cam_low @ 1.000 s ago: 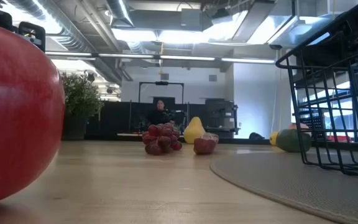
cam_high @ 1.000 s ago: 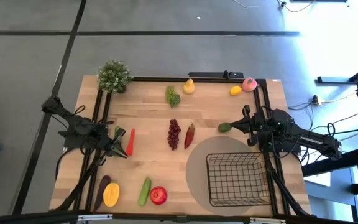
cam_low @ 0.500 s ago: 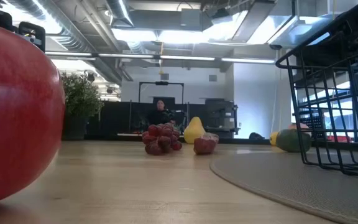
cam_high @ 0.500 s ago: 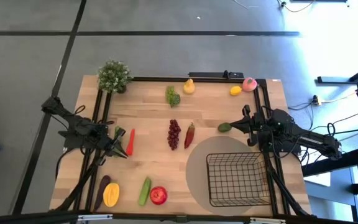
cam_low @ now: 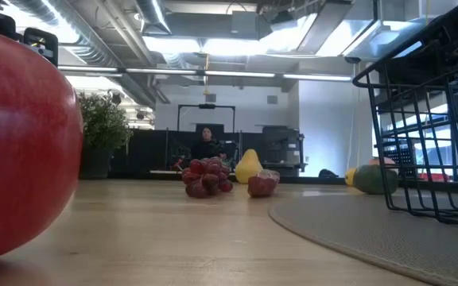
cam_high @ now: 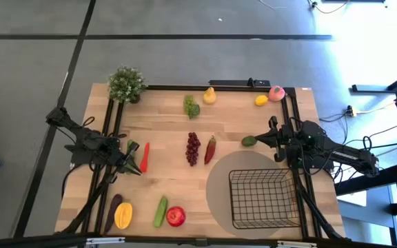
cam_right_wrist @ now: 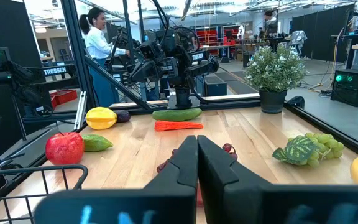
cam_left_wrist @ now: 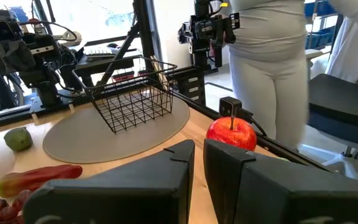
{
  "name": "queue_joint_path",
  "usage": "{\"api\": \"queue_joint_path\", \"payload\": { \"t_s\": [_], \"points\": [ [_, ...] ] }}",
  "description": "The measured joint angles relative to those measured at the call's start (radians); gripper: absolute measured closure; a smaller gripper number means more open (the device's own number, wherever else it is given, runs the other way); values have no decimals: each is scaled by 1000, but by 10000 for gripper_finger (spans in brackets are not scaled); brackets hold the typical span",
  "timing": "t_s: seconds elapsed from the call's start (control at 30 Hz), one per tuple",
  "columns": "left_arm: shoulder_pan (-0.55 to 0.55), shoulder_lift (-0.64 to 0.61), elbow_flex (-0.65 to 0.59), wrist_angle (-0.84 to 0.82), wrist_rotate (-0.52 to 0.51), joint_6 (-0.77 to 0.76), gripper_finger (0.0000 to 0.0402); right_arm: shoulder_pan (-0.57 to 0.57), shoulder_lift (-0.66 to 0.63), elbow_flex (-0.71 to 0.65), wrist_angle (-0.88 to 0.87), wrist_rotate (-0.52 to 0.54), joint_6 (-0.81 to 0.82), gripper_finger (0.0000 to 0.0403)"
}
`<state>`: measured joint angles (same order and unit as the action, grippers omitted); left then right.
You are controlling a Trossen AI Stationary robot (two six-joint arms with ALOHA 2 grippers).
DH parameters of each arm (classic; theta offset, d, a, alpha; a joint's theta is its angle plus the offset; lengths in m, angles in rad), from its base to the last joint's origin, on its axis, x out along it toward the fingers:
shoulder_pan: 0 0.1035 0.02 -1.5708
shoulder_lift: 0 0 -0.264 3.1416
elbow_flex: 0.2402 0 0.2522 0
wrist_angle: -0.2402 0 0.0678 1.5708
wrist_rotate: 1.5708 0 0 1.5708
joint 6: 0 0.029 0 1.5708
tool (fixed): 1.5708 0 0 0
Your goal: Build produce basket
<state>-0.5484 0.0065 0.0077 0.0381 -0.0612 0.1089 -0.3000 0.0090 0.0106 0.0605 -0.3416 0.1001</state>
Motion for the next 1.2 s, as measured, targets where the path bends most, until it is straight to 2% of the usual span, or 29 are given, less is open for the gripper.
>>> {"api": "queue_joint_path", "payload": {
  "t_s": [0.37, 0.57, 0.73, 0.8, 0.87, 0.93, 1.03, 1.1, 1.13, 1.2],
  "points": [
    [0, 0, 0, 0, 0, 0, 374, 0, 0, 0, 0, 0, 26, 402],
    [0, 0, 0, -9, -30, 193, 374, 0, 0, 0, 0, -1, 29, 402],
    [0, 0, 0, 14, -30, 220, 374, 0, 0, 0, 1, -1, 26, 402],
    [0, 0, 4, 15, -63, 263, 374, 0, 0, 0, 1, -6, 25, 402],
    [0, 0, 6, 50, -113, 289, 374, 0, 0, 0, 1, -14, 23, 402],
    [0, 0, 7, 119, -215, 280, 374, 0, 0, 0, 1, -27, 23, 402],
    [0, 0, 11, 246, -489, 167, 374, 0, 0, 0, 2, -28, 23, 402],
    [1, 0, 41, 249, -671, 64, 374, 0, 0, 0, 2, -29, 18, 402],
    [0, 0, 64, 227, -722, 43, 374, 0, 0, 0, 2, -31, 12, 402],
    [0, 4, 123, 166, -734, 57, 374, 0, 0, 0, 4, -52, -10, 402]
  ]
}}
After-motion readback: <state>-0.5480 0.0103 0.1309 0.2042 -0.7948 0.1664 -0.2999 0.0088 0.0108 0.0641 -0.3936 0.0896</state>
